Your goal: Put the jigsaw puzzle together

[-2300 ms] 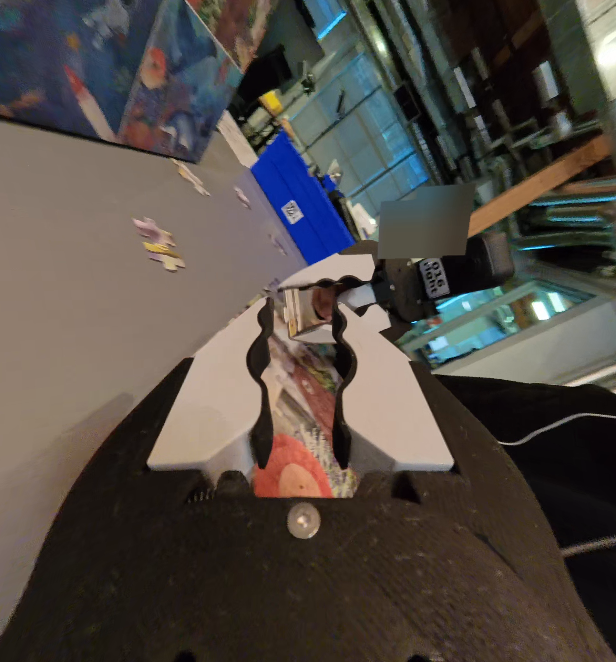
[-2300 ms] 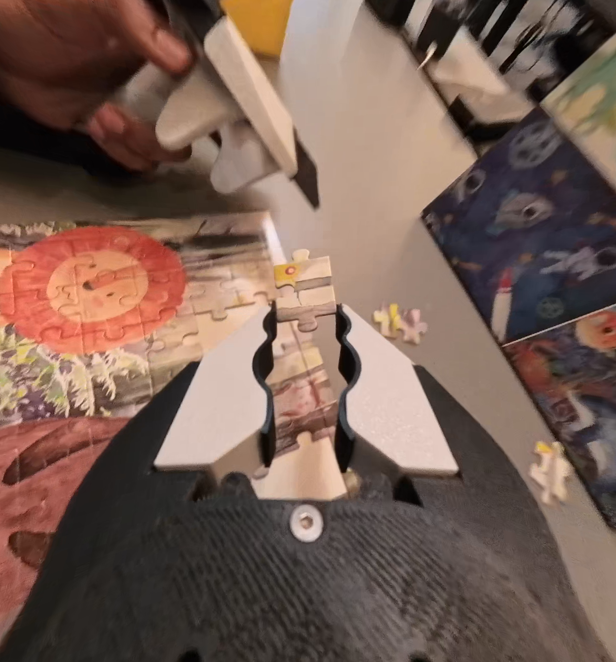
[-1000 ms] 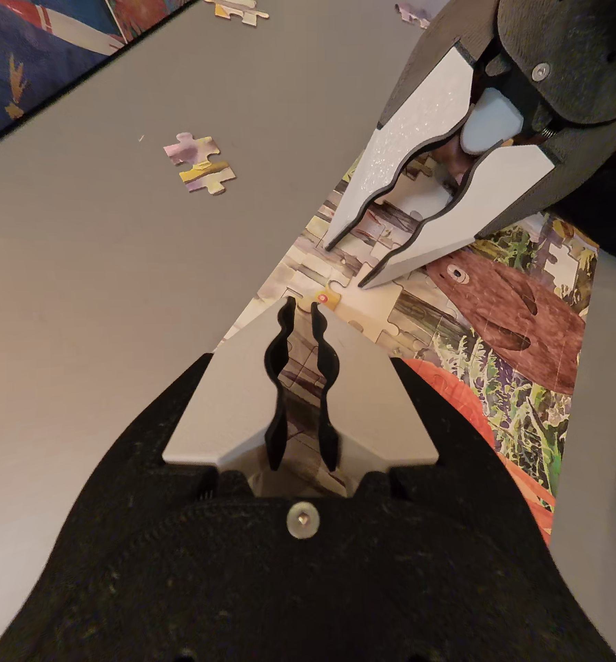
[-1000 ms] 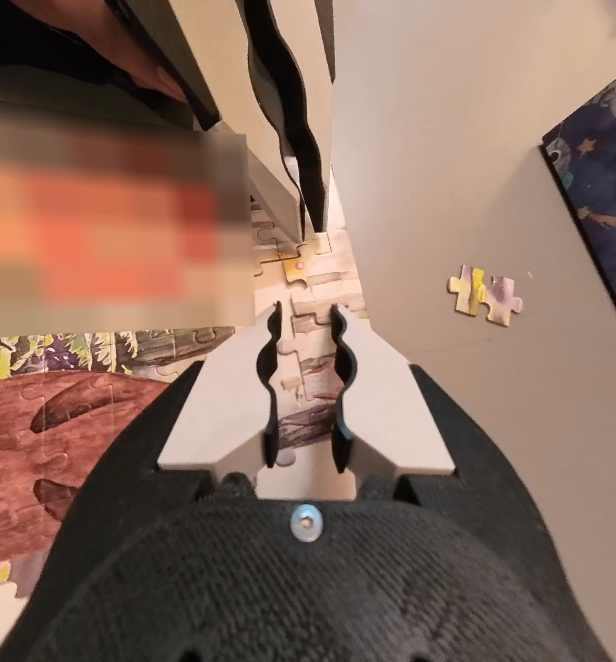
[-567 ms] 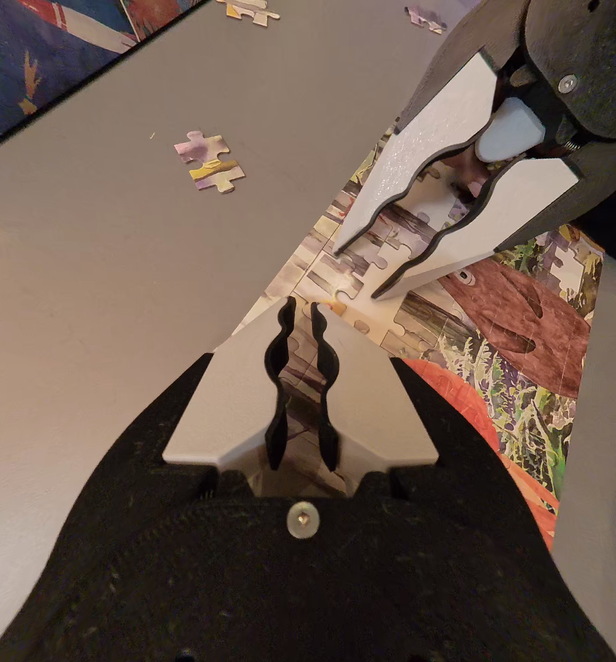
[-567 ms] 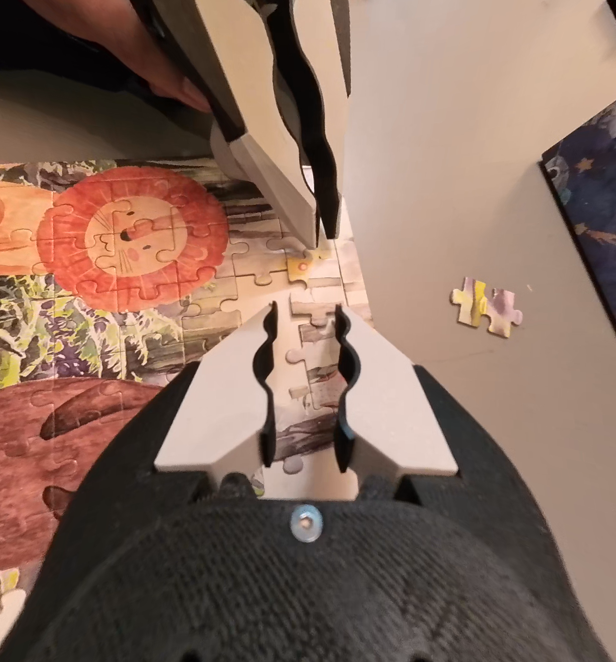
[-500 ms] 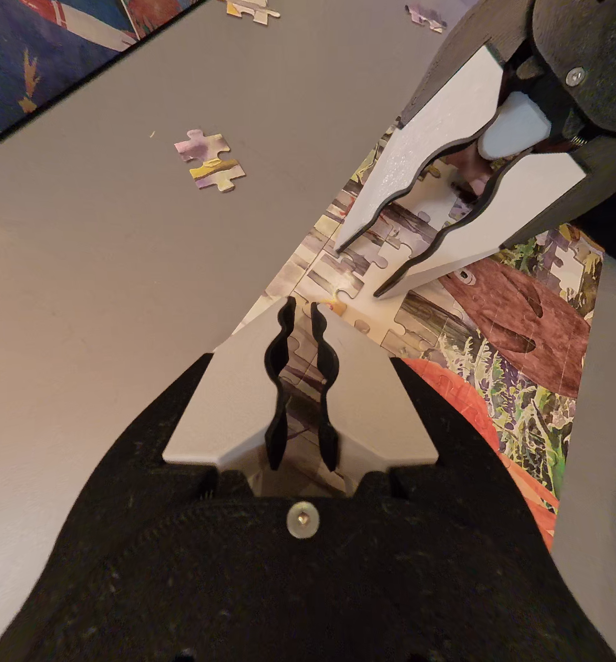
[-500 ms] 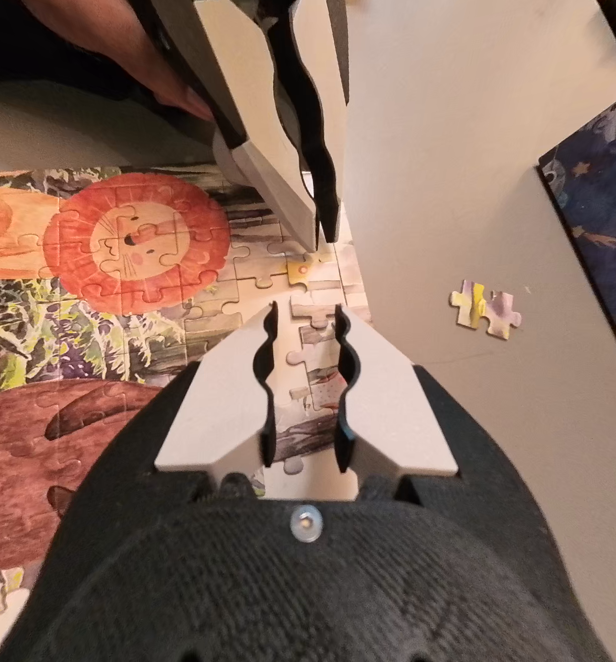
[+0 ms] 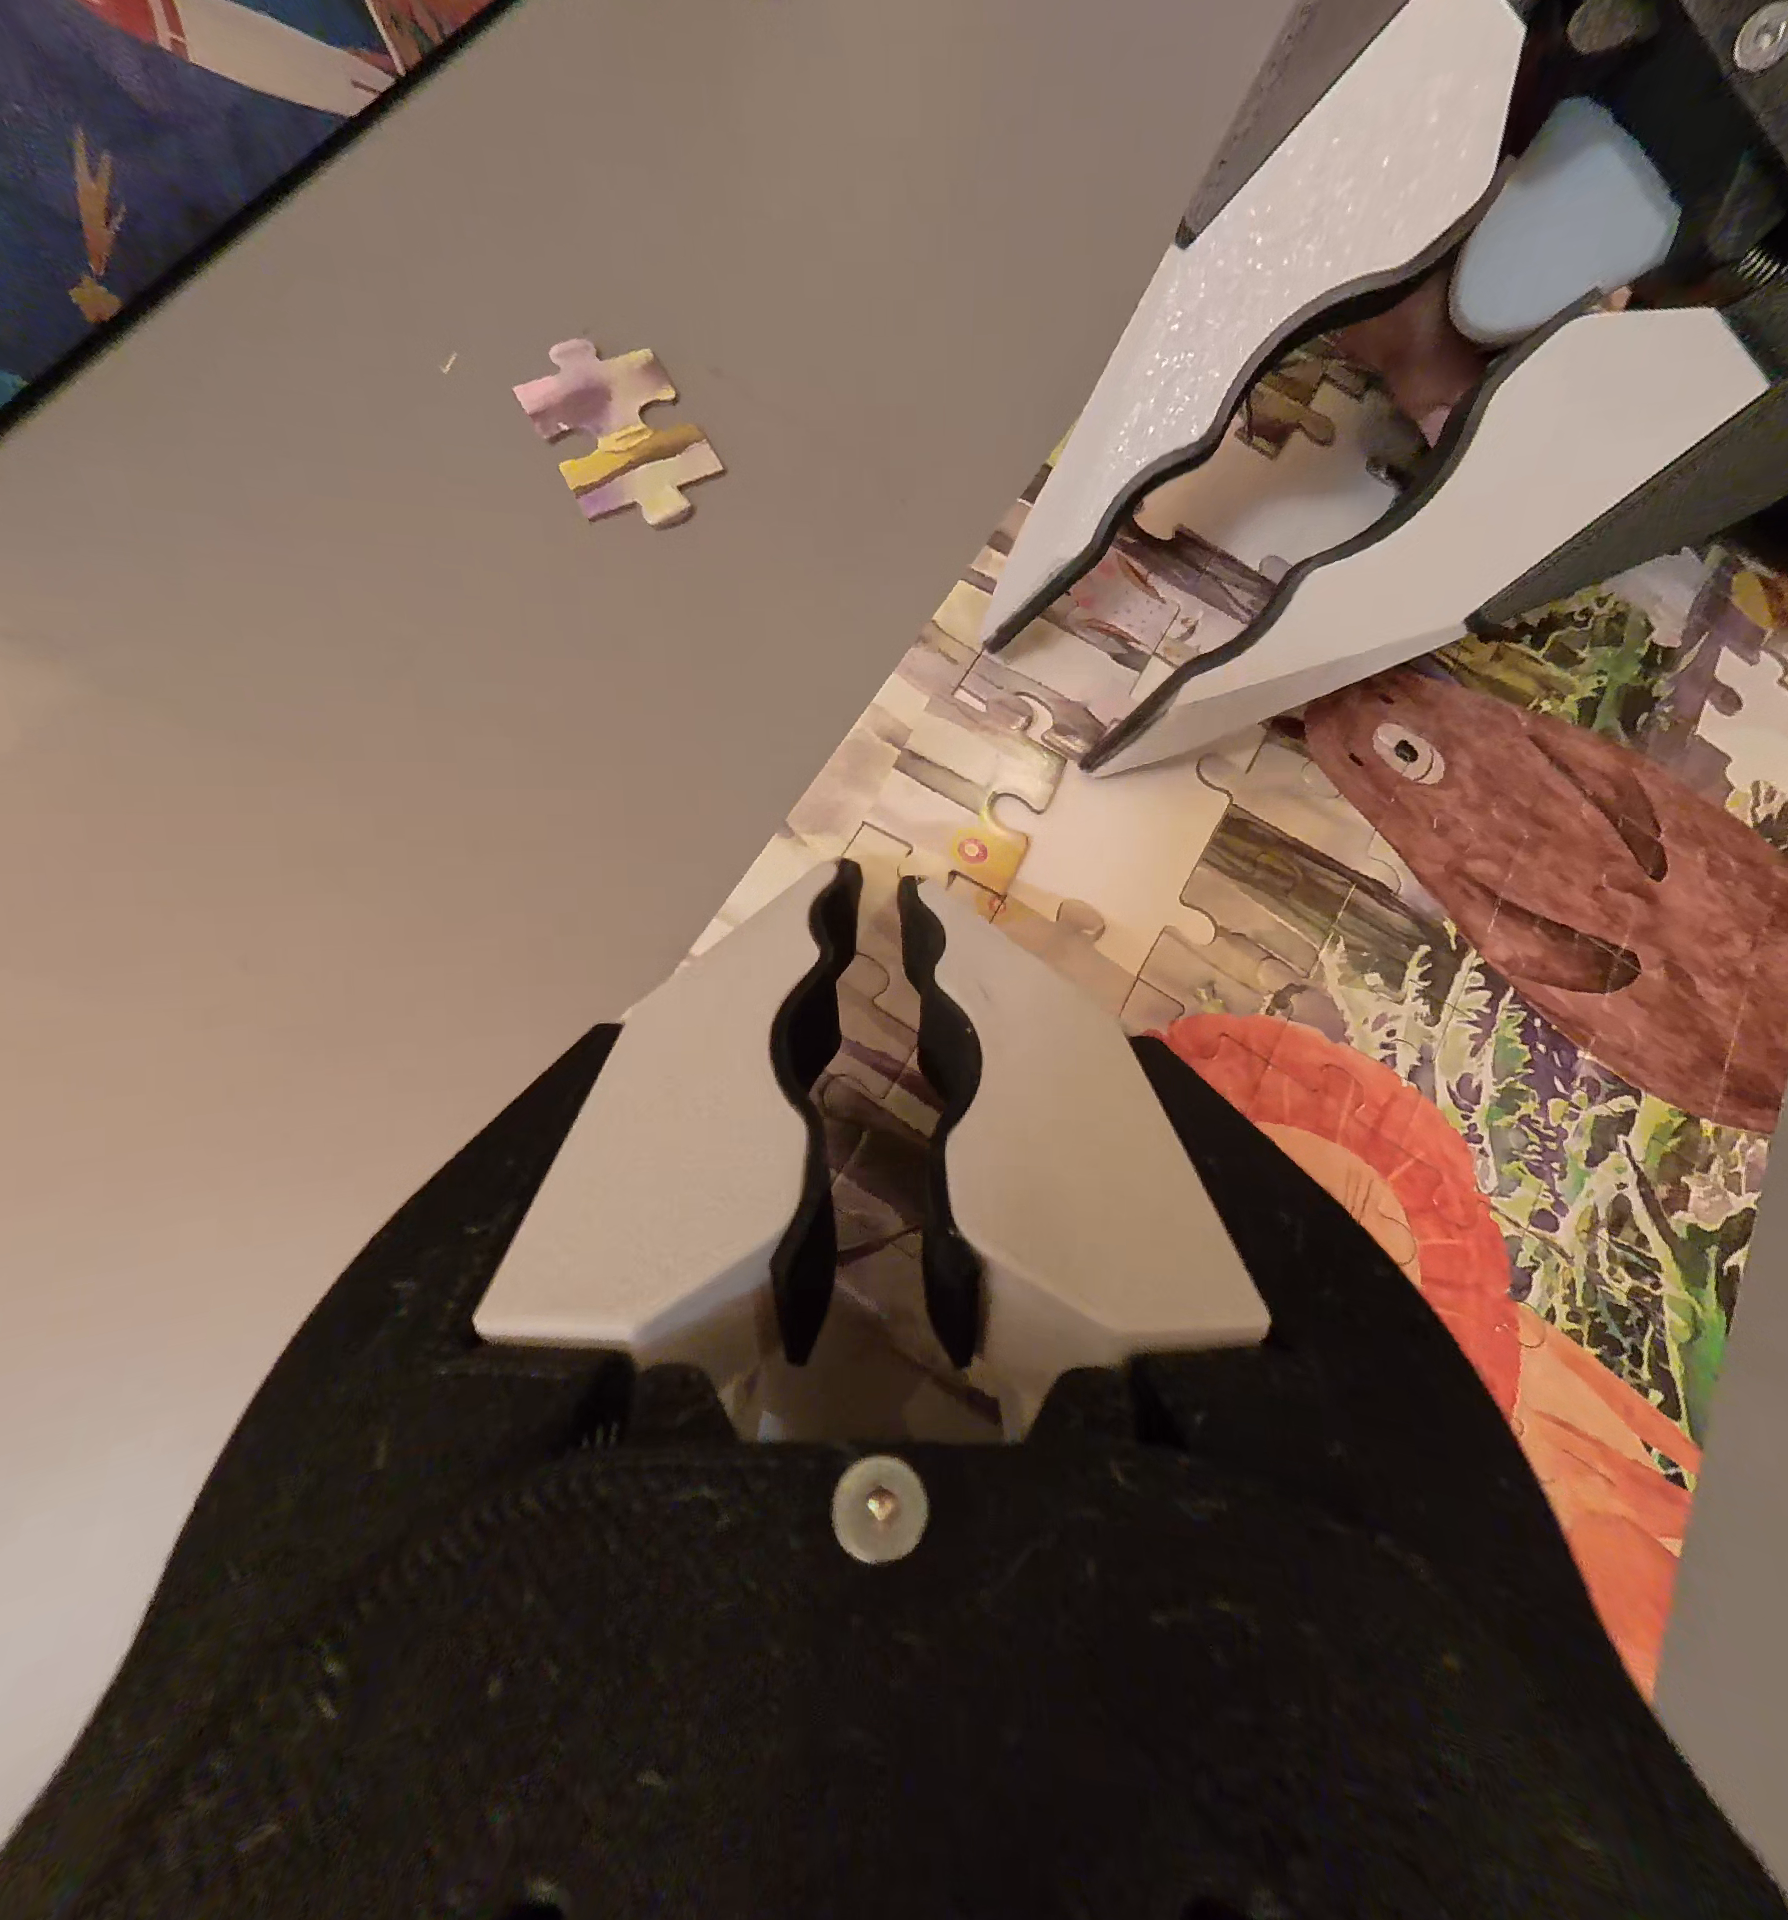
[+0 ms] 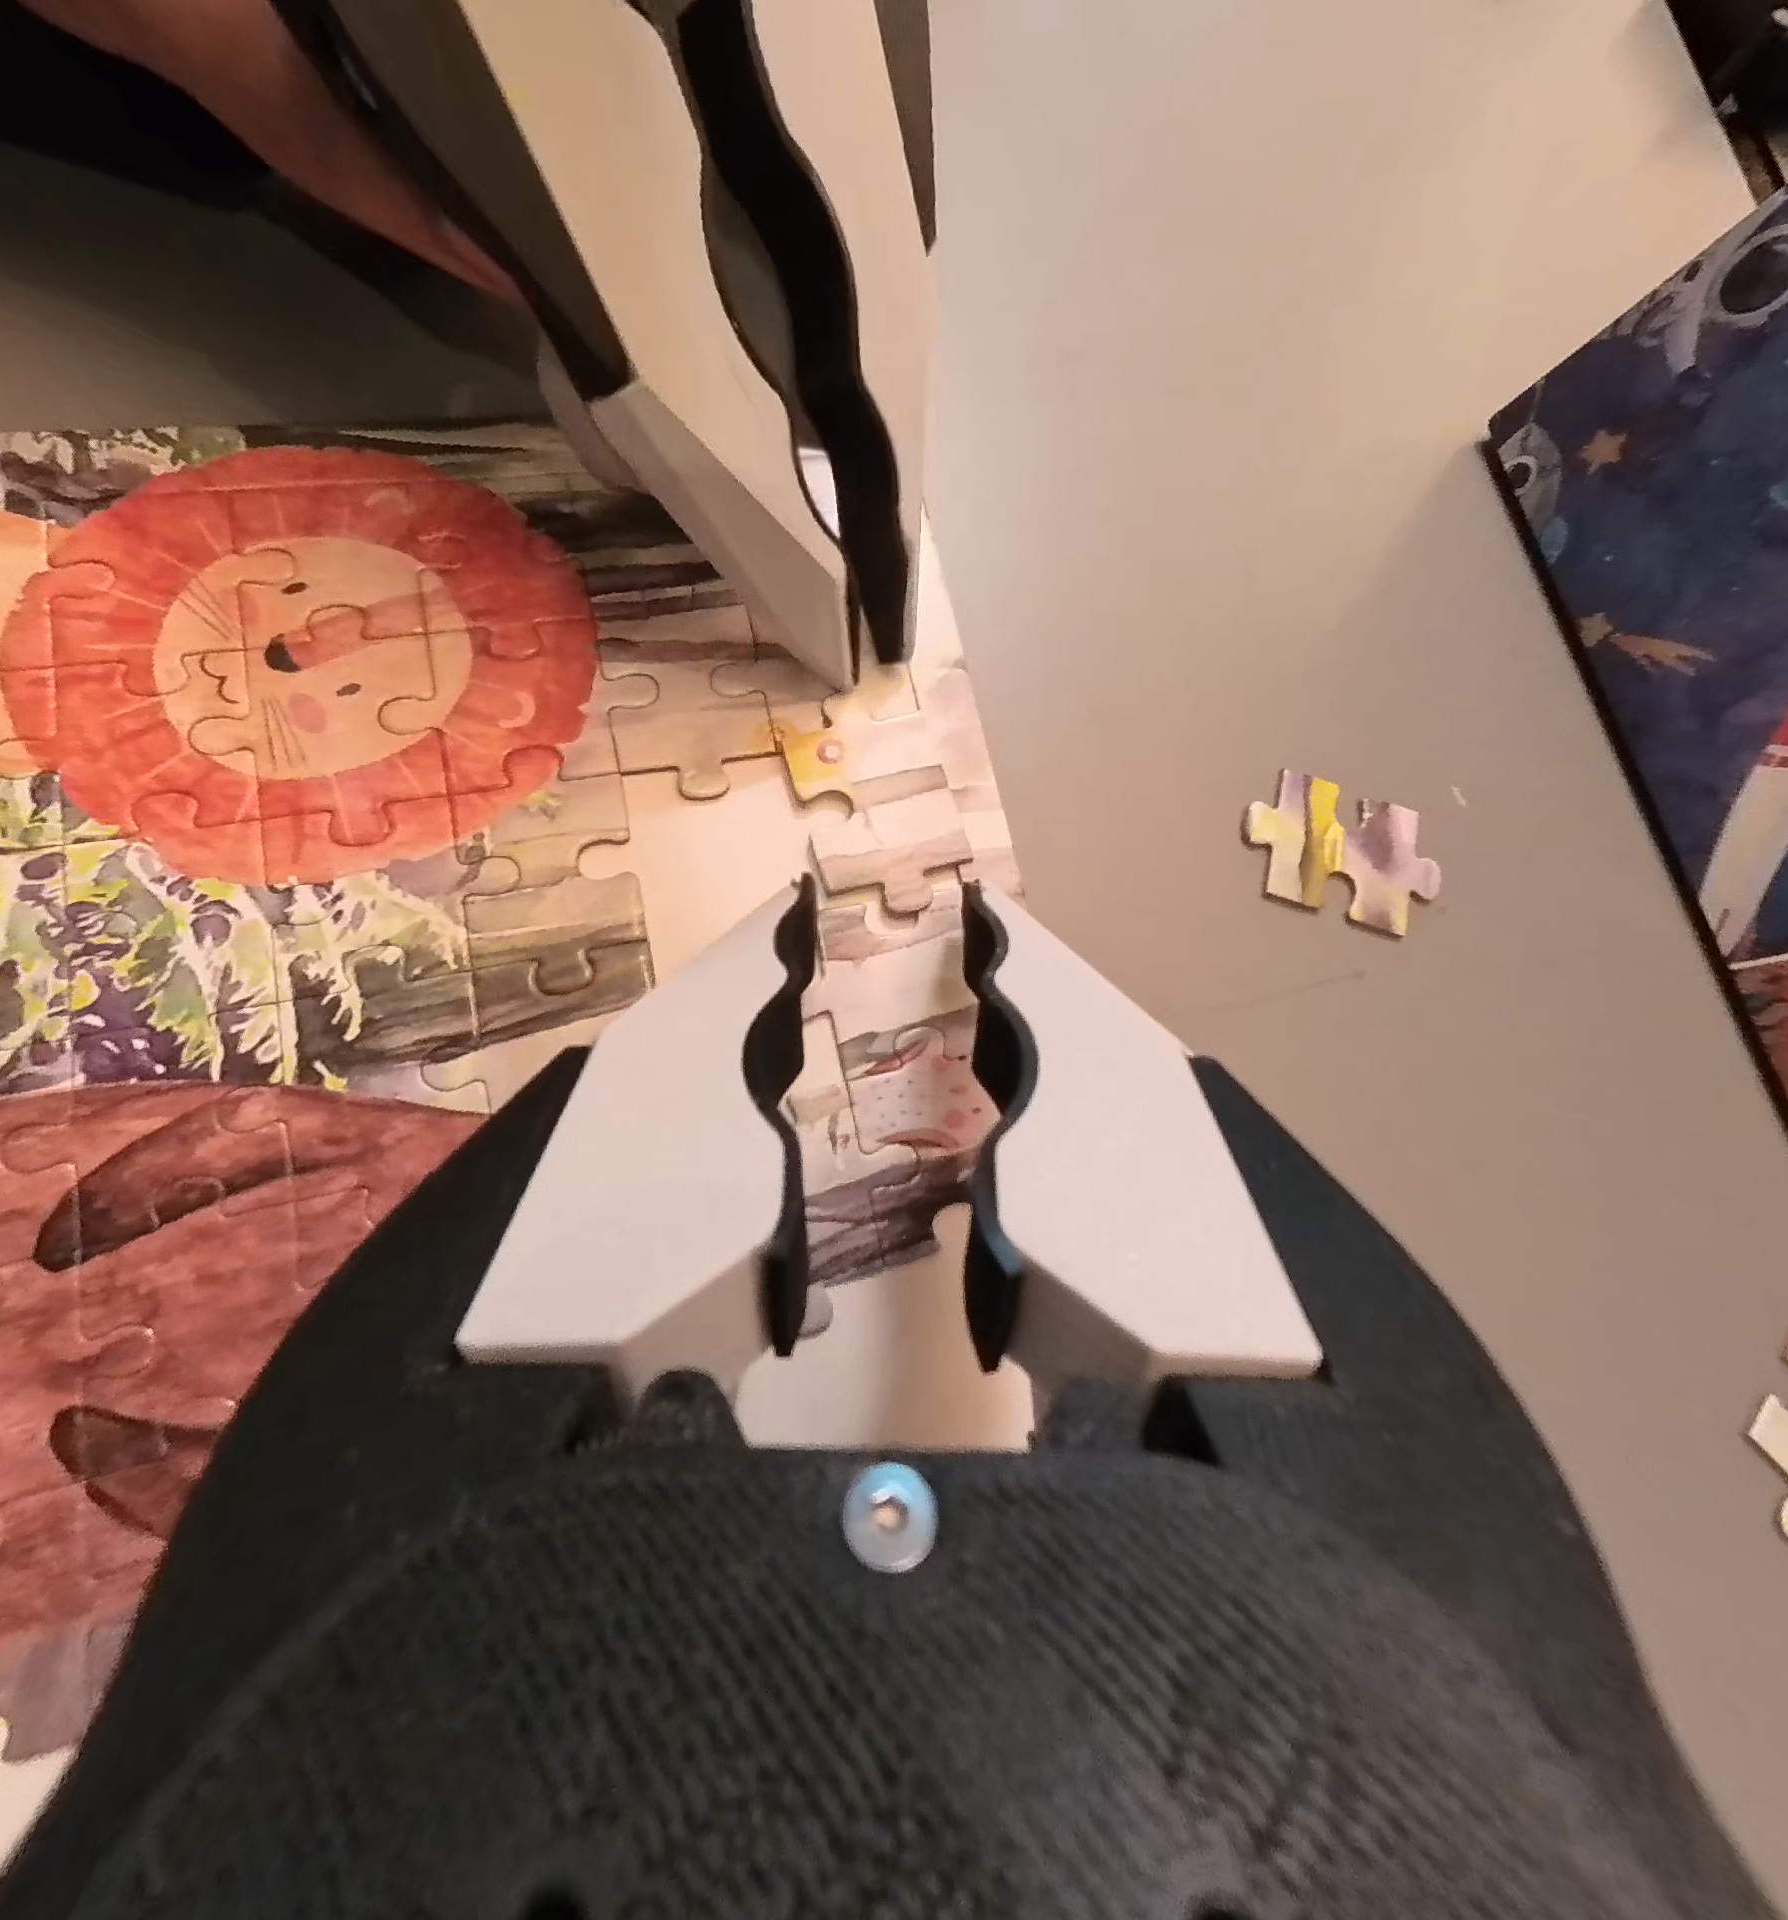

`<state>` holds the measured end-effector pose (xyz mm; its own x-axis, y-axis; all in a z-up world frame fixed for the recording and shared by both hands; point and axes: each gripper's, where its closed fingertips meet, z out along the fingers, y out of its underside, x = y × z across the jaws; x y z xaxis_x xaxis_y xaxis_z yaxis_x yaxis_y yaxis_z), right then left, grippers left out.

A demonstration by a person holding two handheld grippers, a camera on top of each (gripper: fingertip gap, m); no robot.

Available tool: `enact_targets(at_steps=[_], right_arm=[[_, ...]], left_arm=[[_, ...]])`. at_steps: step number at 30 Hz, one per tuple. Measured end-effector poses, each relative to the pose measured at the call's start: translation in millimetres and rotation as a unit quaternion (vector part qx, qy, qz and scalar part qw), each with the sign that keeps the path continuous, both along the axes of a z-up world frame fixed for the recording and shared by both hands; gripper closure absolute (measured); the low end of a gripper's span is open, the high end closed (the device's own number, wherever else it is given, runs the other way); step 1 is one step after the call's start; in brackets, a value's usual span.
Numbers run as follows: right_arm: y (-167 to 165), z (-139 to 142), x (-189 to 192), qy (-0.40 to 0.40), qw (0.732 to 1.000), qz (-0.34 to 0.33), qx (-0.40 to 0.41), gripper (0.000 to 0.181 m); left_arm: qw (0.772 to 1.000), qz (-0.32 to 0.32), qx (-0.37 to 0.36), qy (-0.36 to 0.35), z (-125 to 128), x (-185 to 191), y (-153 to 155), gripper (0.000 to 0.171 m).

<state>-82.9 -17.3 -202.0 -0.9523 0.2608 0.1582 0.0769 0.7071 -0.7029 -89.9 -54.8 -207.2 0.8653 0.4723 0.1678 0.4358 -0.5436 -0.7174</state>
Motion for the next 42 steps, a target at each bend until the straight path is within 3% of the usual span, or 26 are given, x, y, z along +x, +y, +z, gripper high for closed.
enact_targets(at_steps=[15,20,24,37,42], right_arm=[[-4,-4,14,-0.043,0.999,0.025,-0.005,0.152],[-5,-4,10,-0.05,0.998,0.012,-0.018,0.14],[-5,-4,14,-0.072,0.997,0.018,-0.024,0.142],[-7,4,9,-0.055,0.998,0.011,-0.042,0.14],[-8,6,1,-0.044,0.997,-0.012,-0.057,0.158]], left_arm=[[1.0,-0.002,0.003,0.0,0,2,3,0.169],[1.0,-0.003,0.004,-0.002,0,2,4,0.168],[1.0,-0.003,0.004,-0.002,0,2,4,0.168],[1.0,-0.004,0.014,-0.004,3,3,5,0.168],[0.999,-0.001,0.031,-0.009,7,2,5,0.168]])
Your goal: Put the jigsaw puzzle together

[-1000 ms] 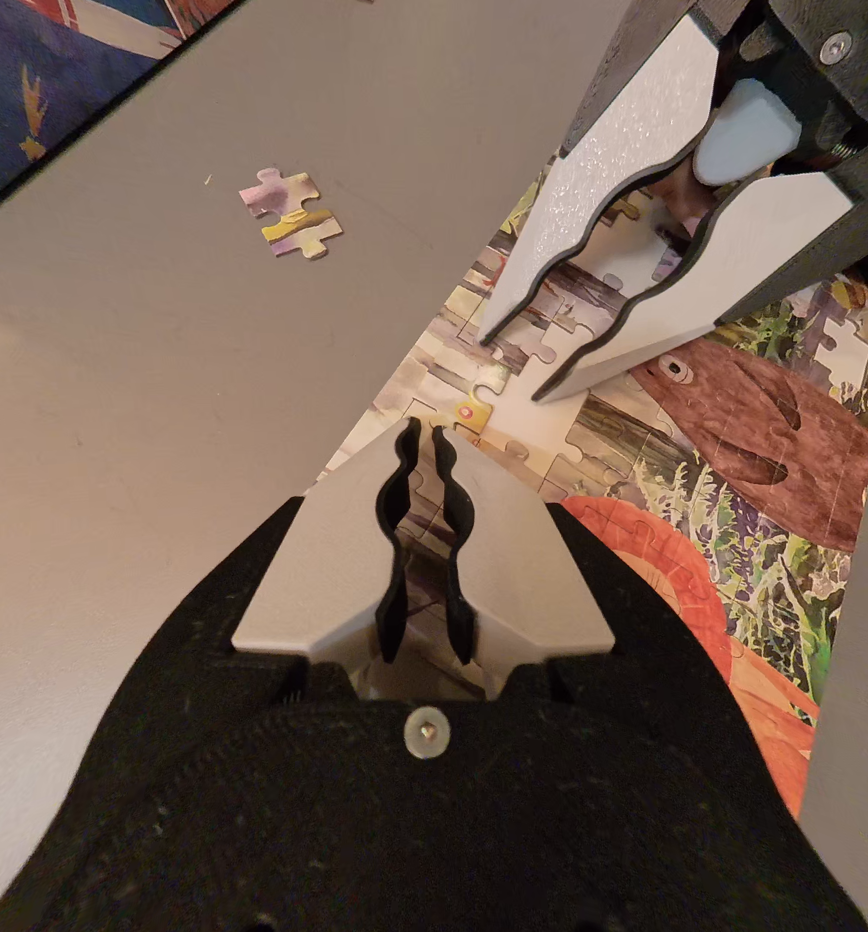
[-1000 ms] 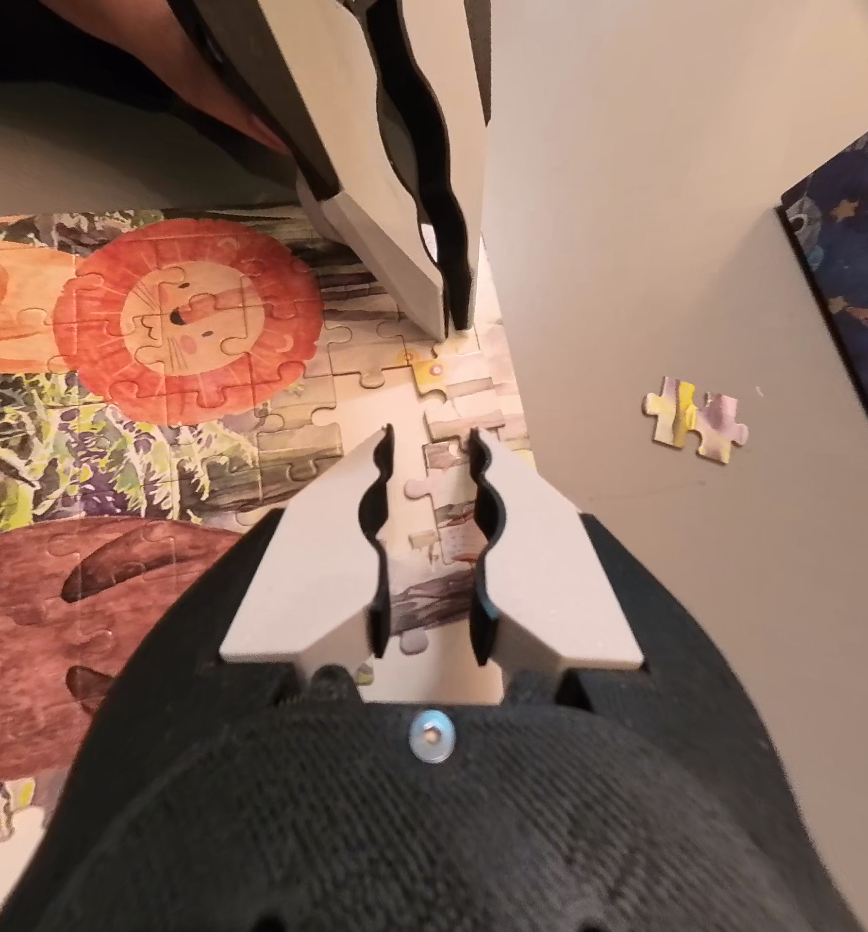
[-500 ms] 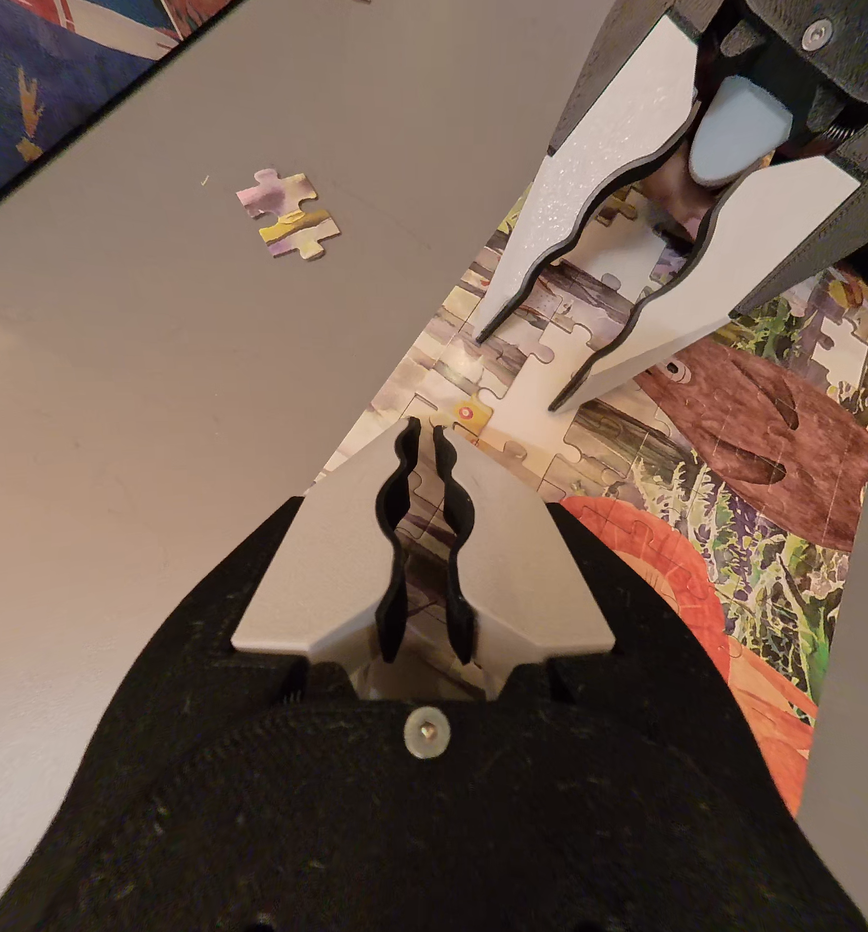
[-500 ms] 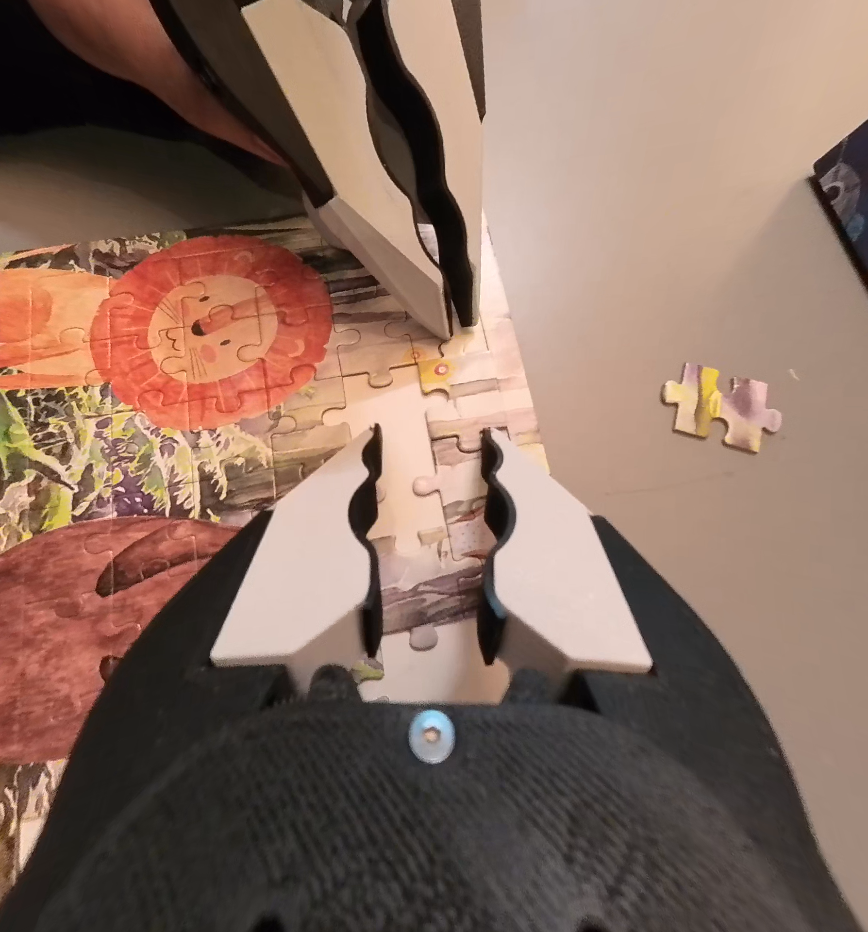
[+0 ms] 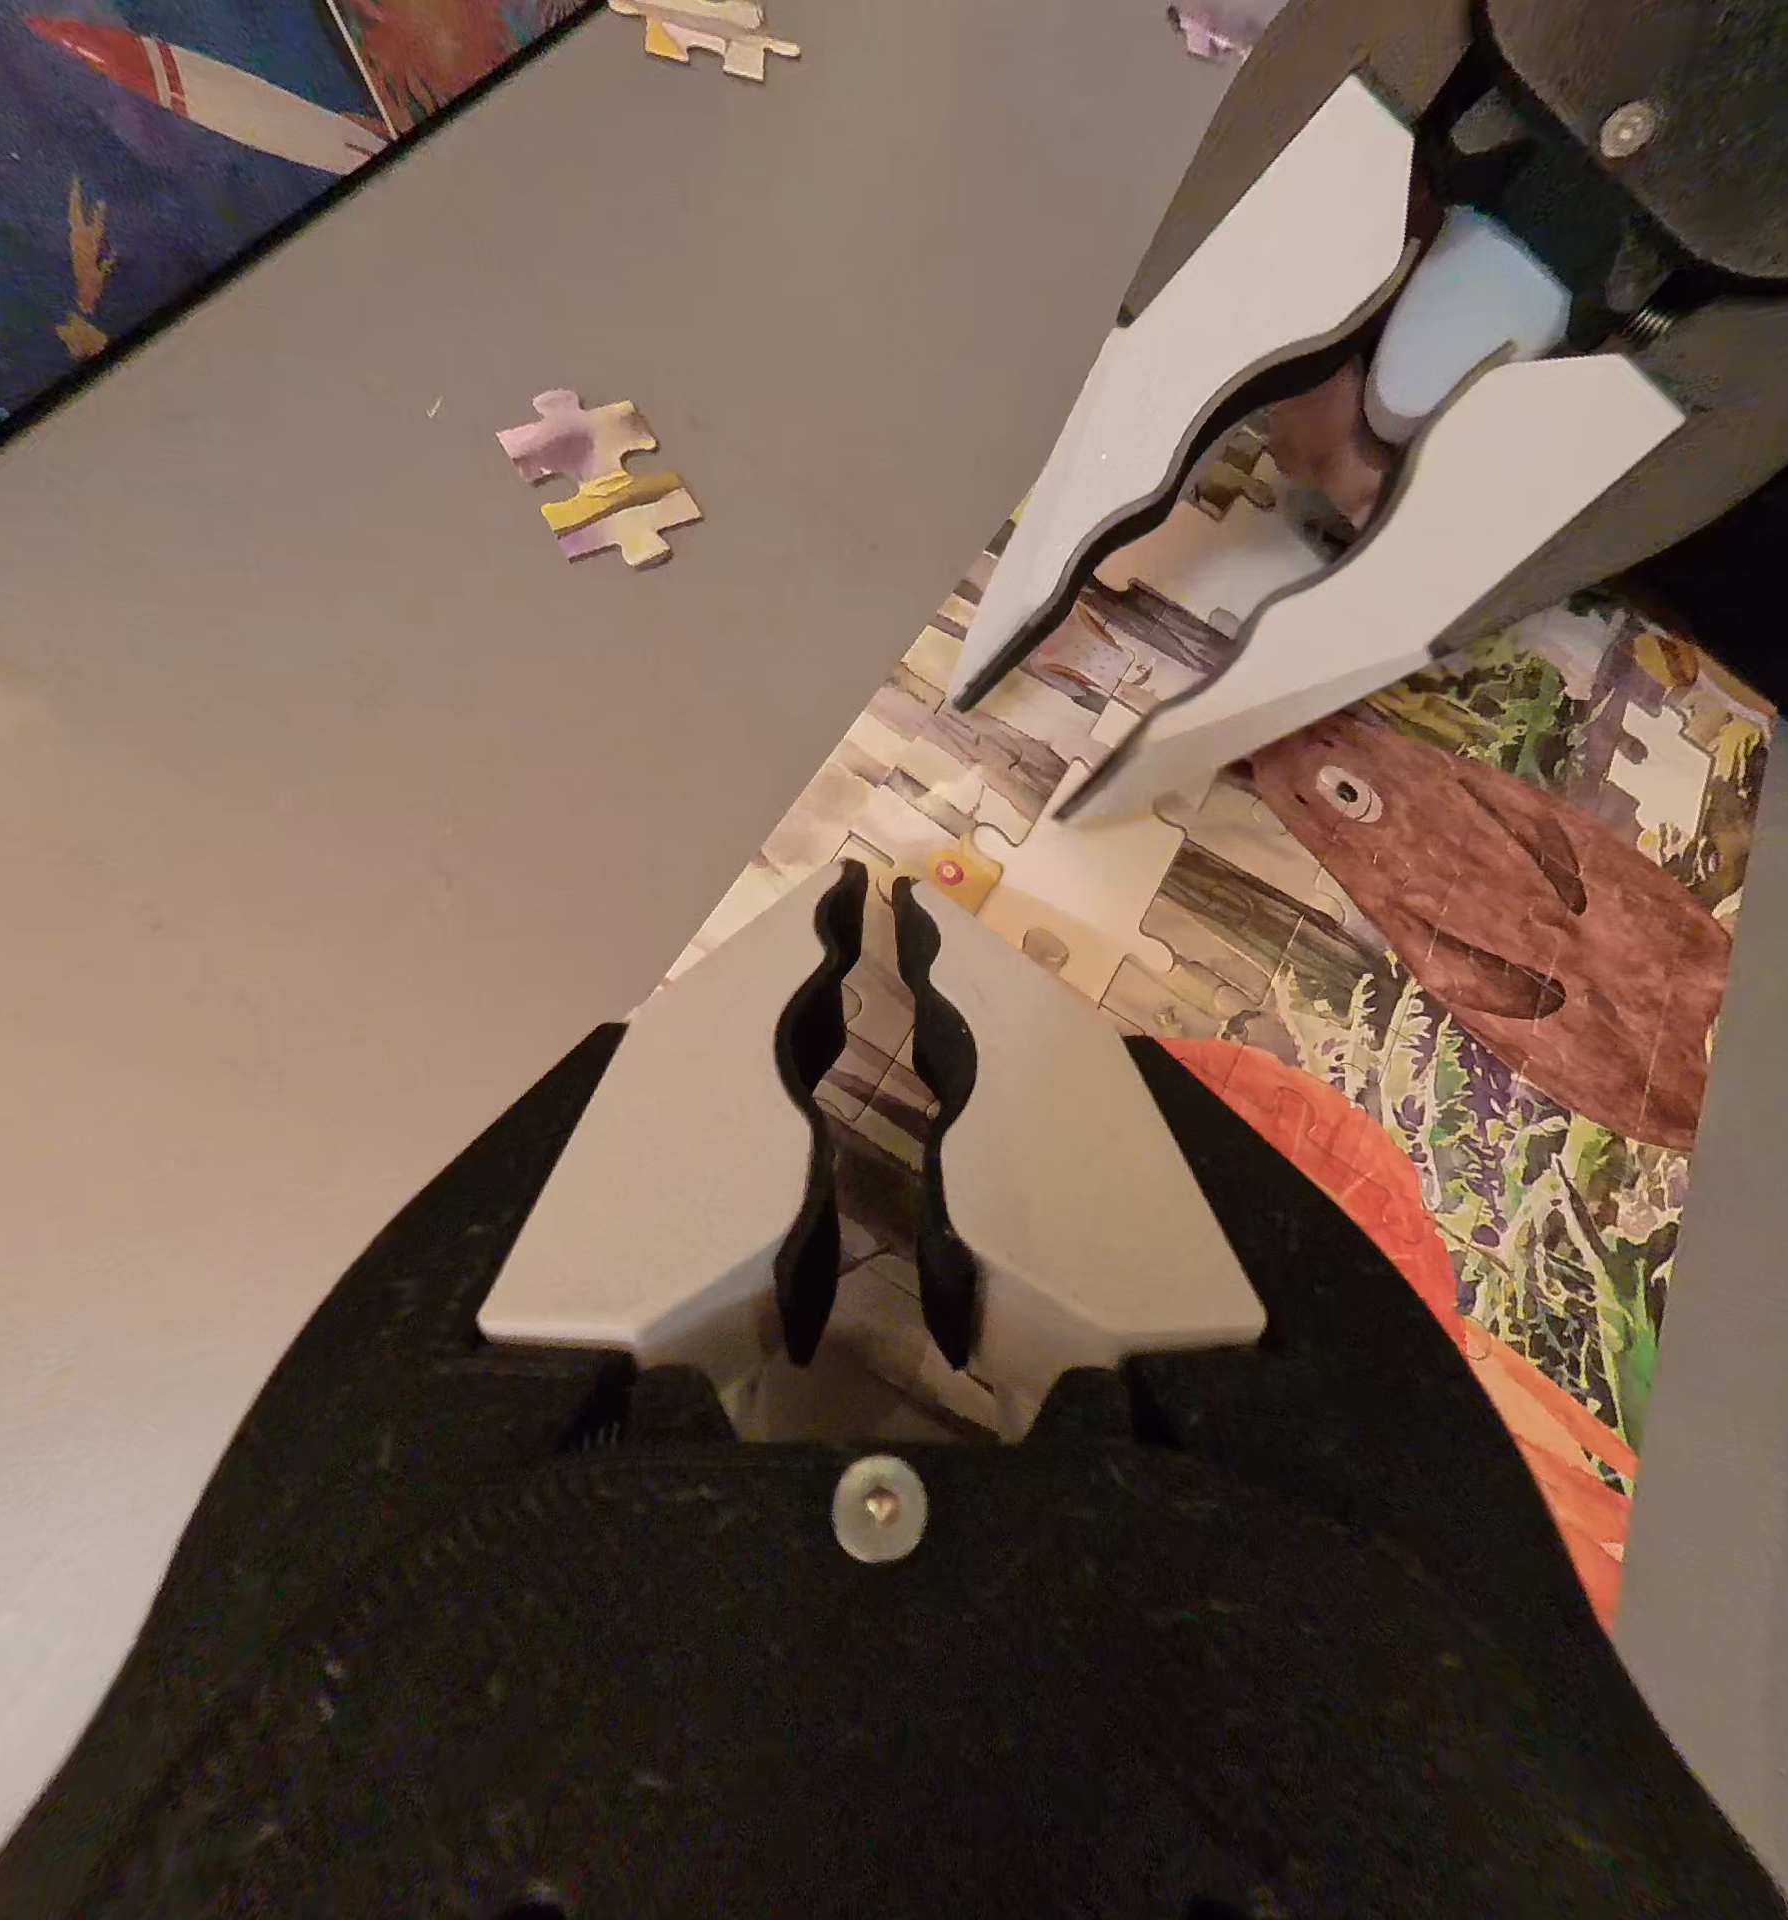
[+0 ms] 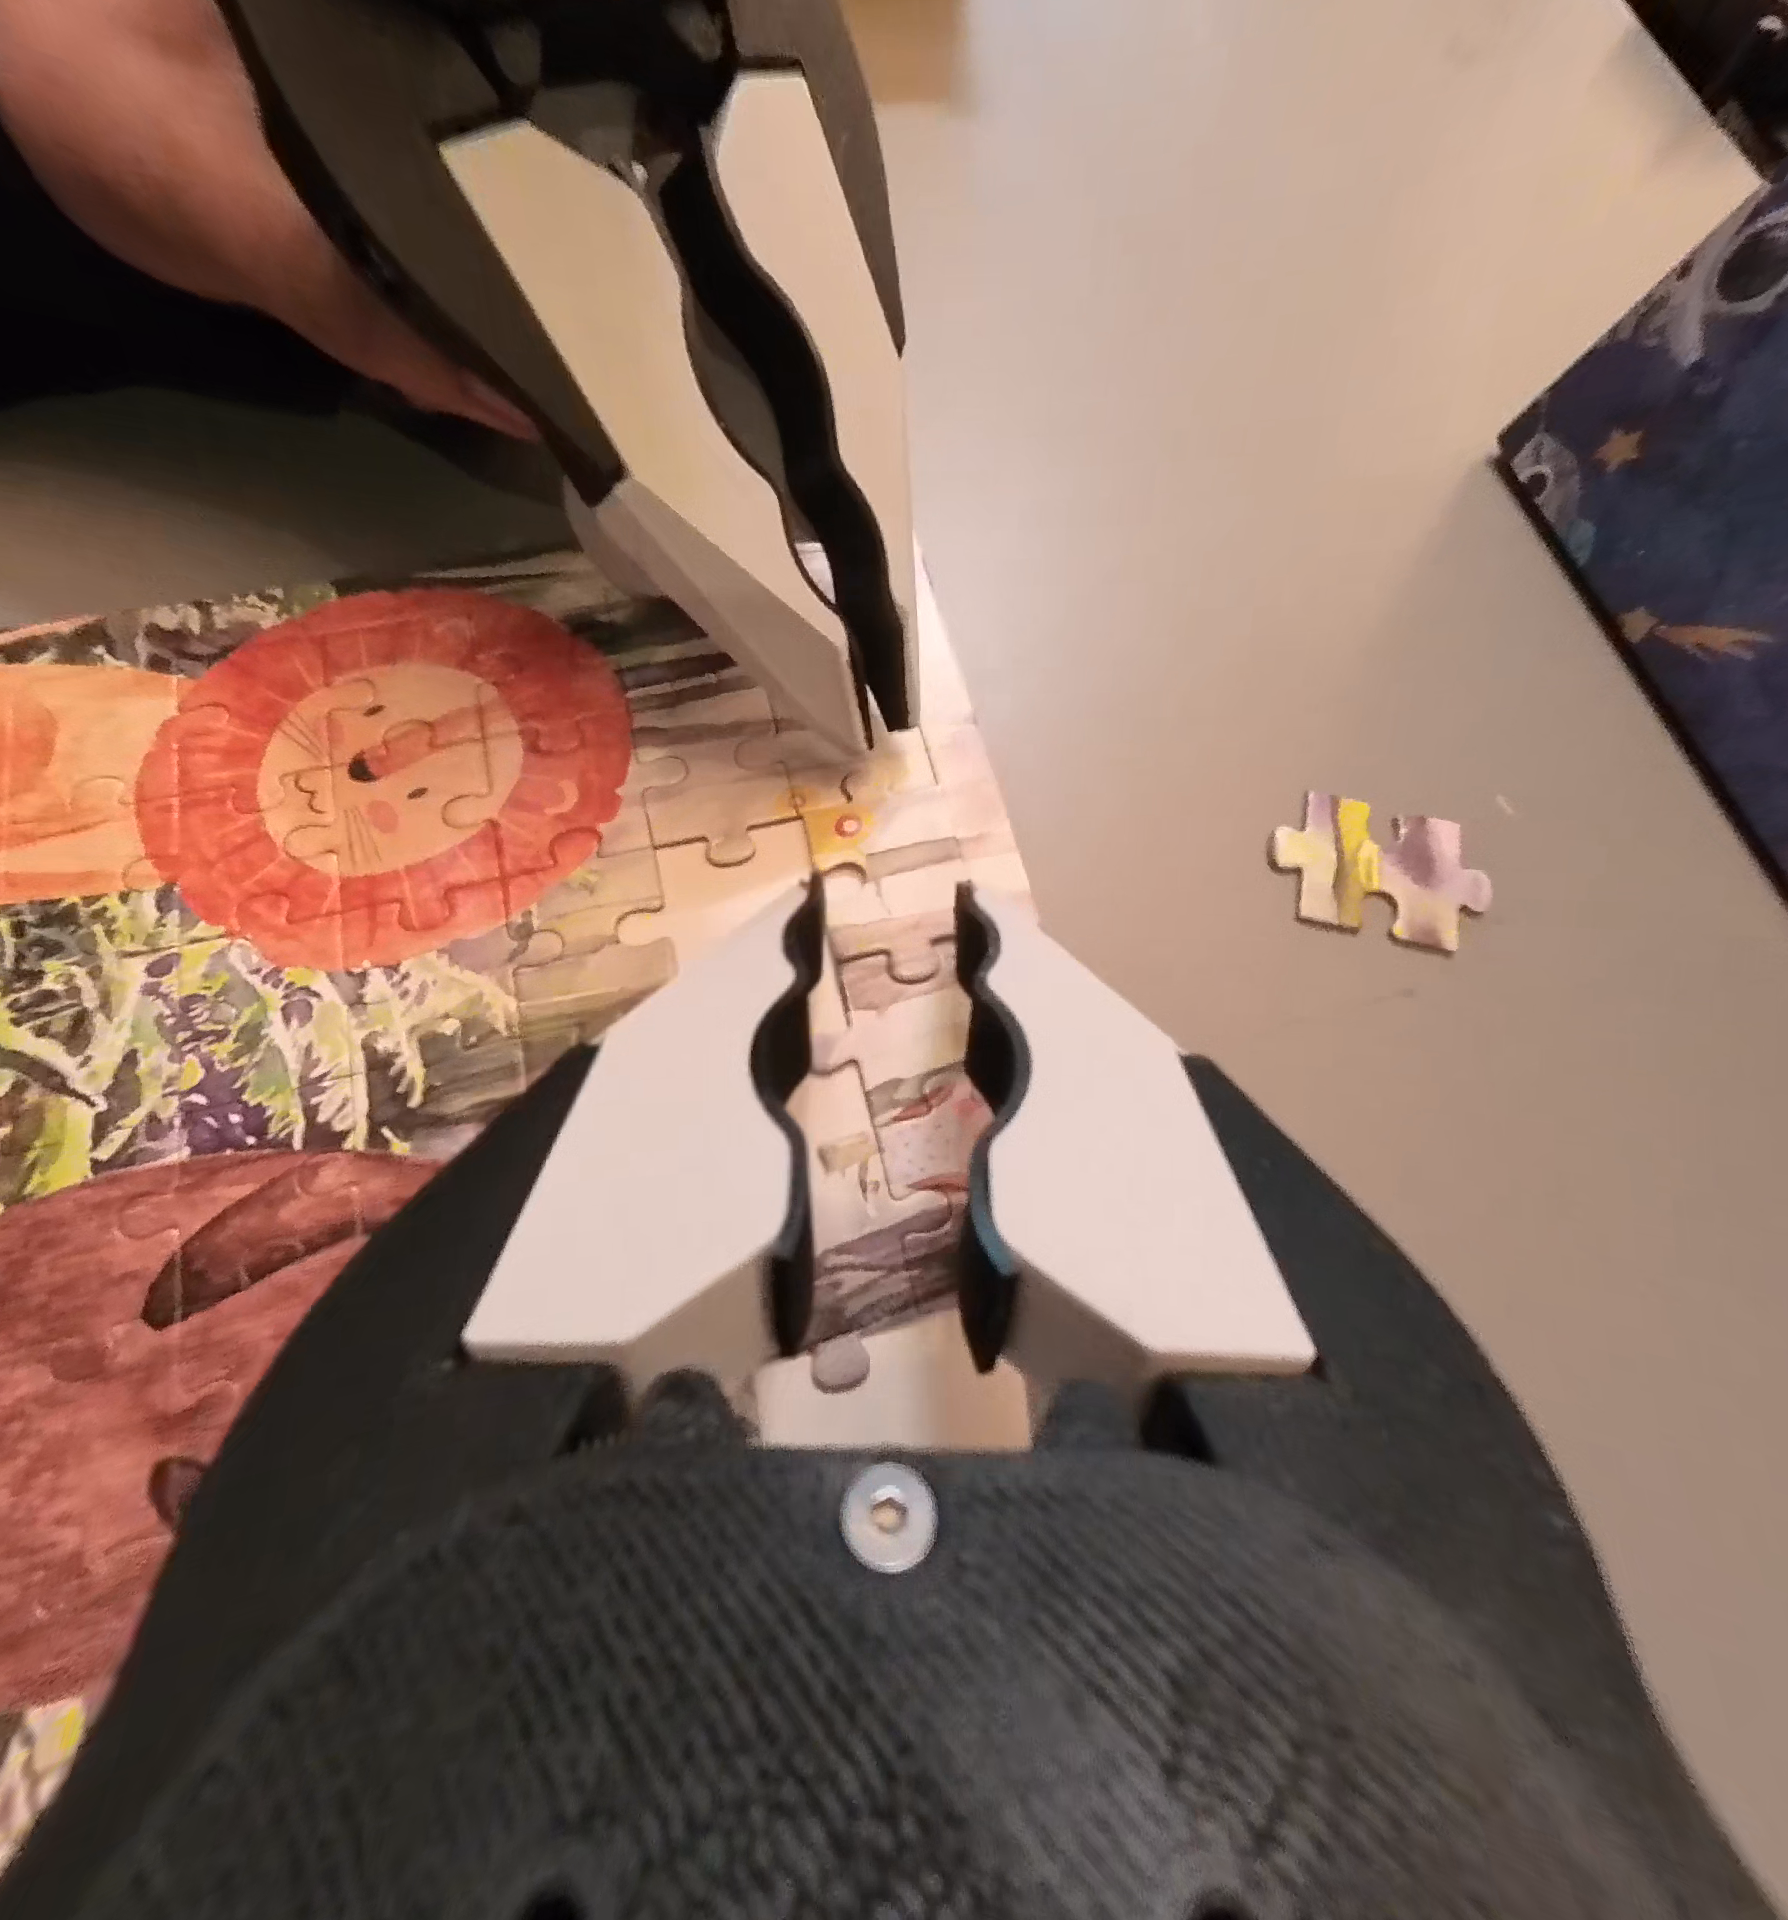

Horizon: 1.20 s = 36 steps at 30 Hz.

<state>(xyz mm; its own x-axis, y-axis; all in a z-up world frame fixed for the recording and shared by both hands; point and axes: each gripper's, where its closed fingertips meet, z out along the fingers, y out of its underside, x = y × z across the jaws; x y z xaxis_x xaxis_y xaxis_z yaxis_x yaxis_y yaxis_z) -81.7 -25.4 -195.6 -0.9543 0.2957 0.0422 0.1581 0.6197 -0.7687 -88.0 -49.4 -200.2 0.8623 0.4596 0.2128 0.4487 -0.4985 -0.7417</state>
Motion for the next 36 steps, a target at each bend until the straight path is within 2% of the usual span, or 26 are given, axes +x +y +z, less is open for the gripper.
enact_targets(at_steps=[4,12,17,27,30,33,36], right_arm=[[3,-7,-2,-0.01,1.0,-0.008,0.015,0.172],[2,-7,-7,-0.018,0.999,-0.027,0.002,0.169],[1,-5,-13,-0.01,0.999,-0.046,-0.002,0.181],[3,-8,-14,-0.003,0.999,-0.05,0.011,0.181],[-1,0,-11,-0.002,0.999,-0.038,-0.007,0.181],[1,-10,-6,-0.018,0.999,-0.029,0.015,0.181],[-1,-5,-5,-0.01,1.0,-0.024,0.006,0.181]], left_arm=[[1.0,-0.001,-0.007,0.001,-2,0,1,0.169],[1.0,-0.004,-0.003,0.009,0,1,3,0.17],[1.0,-0.005,-0.004,0.019,1,1,5,0.171],[1.0,-0.002,-0.005,0.017,0,0,4,0.171],[1.0,-0.003,-0.007,0.018,0,1,4,0.171],[1.0,-0.004,-0.008,0.018,0,1,4,0.171],[1.0,-0.005,-0.009,0.019,0,1,5,0.171]])
